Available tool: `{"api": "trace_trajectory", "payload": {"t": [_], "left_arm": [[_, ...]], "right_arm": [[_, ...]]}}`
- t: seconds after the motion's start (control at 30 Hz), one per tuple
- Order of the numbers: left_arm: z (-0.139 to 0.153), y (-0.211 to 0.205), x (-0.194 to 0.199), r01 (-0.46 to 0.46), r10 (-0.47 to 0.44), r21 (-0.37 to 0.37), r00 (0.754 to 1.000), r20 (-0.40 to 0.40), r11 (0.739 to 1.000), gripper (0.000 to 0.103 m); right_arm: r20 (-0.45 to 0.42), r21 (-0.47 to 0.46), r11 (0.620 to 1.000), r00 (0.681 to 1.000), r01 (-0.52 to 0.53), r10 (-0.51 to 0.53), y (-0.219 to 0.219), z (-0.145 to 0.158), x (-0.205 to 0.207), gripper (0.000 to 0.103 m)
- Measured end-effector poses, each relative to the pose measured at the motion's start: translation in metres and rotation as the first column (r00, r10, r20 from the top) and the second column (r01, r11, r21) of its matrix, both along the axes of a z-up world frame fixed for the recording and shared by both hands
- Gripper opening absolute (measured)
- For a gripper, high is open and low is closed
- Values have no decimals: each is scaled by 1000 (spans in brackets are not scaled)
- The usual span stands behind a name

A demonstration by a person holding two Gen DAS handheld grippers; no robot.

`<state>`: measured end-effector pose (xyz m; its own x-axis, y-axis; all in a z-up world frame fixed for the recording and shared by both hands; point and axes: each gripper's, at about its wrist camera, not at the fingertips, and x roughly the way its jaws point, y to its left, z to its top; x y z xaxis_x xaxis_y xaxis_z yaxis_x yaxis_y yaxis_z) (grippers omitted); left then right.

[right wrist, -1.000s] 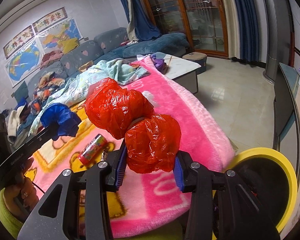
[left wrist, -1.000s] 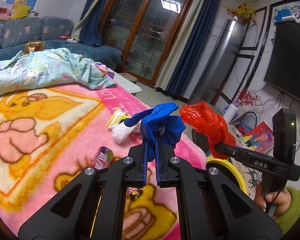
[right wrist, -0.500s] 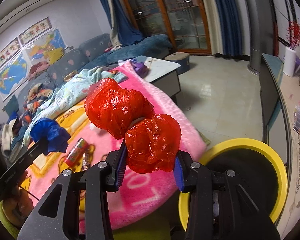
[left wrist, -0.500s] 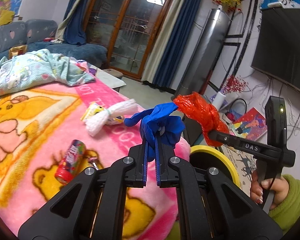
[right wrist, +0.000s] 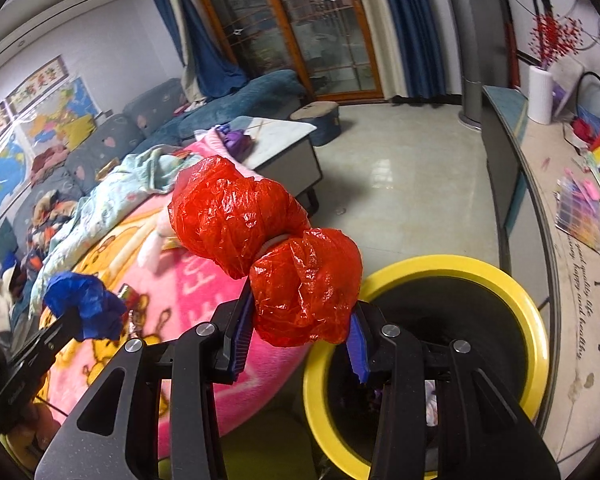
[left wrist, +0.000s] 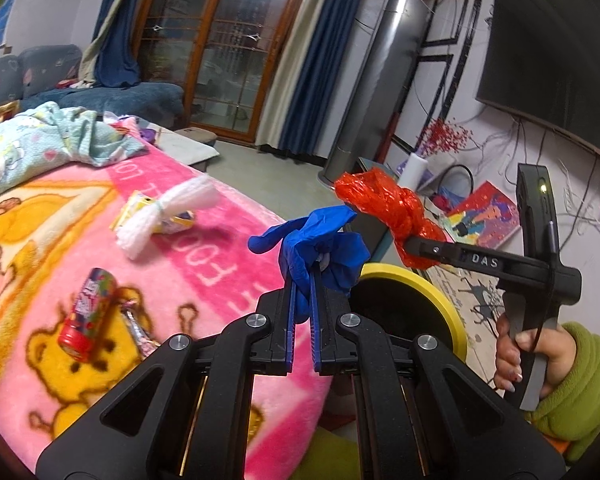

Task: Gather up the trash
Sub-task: 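Carry the glove and red bags over the bin and open both tools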

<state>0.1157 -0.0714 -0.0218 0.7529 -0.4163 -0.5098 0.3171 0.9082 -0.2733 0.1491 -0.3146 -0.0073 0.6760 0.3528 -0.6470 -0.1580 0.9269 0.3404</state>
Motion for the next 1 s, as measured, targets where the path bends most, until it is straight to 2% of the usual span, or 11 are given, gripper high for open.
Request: {"api": "trace_trajectory", "payload": {"t": [0.43,1.0], "left_arm": [[-13,-46,1,113,-112,52,993,-25,992,3],[-41,-115,10,290,-281,128,956,-84,949,3]], "right_arm": [[-59,-3,993,992,114,-114,-45,-23,-4,38],[-145,-5,968,958,250,-248,-99,-49,-14,39]]}}
